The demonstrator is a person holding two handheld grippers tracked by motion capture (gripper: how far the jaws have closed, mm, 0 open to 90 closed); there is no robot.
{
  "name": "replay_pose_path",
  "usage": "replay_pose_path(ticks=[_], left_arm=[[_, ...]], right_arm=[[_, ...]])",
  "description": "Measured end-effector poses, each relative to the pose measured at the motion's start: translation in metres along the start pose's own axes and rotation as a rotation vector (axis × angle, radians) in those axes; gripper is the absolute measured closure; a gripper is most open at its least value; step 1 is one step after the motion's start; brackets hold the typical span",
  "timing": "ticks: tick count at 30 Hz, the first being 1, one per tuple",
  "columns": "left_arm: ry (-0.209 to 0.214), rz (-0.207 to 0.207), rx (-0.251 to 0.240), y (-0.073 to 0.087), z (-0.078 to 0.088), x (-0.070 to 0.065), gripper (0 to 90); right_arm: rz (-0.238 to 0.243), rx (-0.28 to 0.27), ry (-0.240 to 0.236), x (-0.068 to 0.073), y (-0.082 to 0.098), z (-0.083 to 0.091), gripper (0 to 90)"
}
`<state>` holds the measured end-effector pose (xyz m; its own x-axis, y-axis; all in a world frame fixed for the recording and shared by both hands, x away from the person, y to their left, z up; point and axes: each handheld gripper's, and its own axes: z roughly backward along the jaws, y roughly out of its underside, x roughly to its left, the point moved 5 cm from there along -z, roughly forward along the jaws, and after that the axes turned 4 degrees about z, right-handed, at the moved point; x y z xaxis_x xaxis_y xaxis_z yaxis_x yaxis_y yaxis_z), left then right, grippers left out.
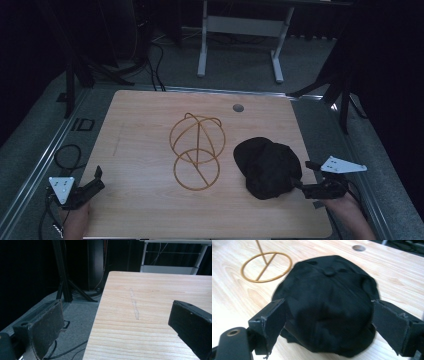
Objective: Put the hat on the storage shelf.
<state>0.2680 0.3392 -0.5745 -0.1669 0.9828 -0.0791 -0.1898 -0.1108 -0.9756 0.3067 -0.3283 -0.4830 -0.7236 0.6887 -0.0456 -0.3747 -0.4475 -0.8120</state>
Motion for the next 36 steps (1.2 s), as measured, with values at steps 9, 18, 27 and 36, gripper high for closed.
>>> replay_pose_path(ticks=[9, 18, 27, 36], left_arm=[[0.008, 0.004, 0.000, 0.000, 0.000, 0.000, 0.6], [0.009, -0.001, 0.002, 0.000, 0.000, 0.000, 0.6], [0.009, -0.001, -0.005, 0.000, 0.000, -0.001, 0.6], [0.009, 0.000, -0.009, 0.000, 0.001, -0.001, 0.6]], right_arm=[[0.063, 0.089, 0.015, 0.003, -0.008, -0.028, 14.3], [0.073, 0.152, 0.015, 0.001, -0.002, -0.050, 34.7], [0.051, 0.137, 0.042, 0.000, -0.002, -0.057, 66.3], [0.045, 0.158, 0.074, -0.001, -0.001, -0.059, 86.4]])
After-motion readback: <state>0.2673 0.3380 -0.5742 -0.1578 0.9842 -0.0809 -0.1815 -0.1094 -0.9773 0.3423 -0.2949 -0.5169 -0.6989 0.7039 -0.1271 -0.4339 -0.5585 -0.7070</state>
